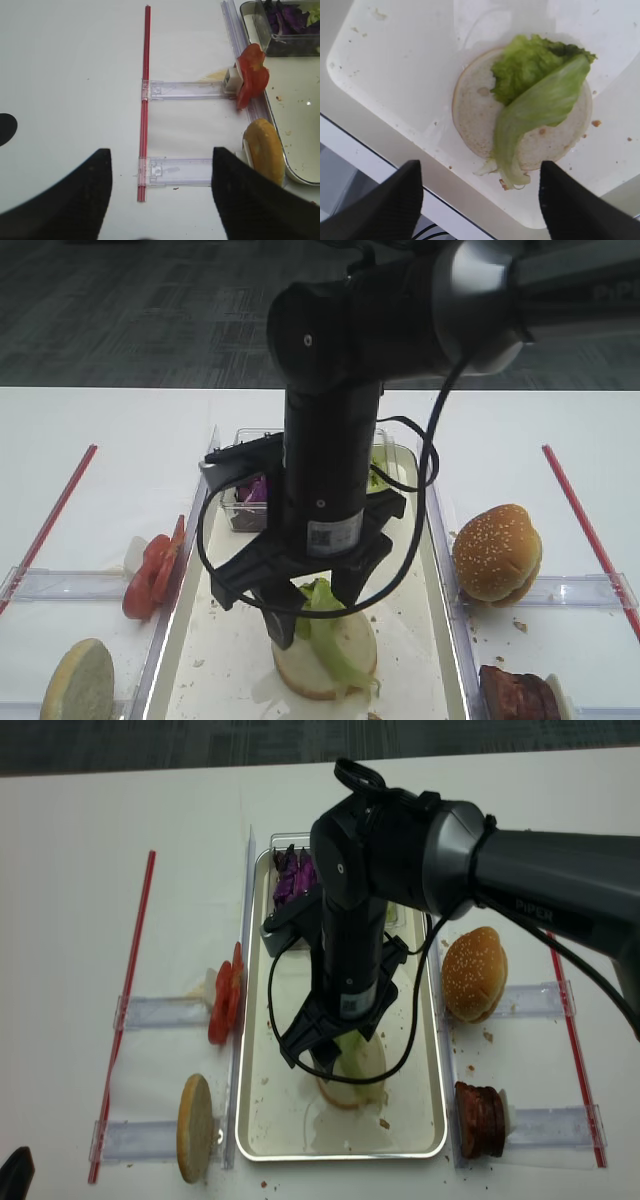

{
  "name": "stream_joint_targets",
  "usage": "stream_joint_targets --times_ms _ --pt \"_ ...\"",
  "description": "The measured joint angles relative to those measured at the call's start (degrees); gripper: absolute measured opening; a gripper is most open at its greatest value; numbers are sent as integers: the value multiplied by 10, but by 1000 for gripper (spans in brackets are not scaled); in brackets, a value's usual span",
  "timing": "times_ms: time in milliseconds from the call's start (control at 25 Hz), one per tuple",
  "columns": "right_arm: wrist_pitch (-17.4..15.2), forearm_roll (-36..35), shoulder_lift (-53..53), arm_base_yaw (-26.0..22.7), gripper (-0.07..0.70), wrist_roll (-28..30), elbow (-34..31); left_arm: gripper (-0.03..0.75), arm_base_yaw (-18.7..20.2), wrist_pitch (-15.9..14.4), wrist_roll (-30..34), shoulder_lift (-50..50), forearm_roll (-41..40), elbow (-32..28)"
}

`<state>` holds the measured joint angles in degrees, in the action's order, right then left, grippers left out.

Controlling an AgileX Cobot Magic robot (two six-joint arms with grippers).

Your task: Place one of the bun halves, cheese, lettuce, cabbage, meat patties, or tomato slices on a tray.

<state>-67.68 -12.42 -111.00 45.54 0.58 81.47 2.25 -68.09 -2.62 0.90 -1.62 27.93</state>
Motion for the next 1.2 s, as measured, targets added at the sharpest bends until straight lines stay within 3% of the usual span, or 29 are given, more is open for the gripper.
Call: stream_joint_targets --times_ms 400,1200 --pt "-19 1 0 0 492 -1 78 412 0 0 0 0 0 0" --pt "-22 24 0 -18 480 -12 83 412 0 0 0 0 0 0"
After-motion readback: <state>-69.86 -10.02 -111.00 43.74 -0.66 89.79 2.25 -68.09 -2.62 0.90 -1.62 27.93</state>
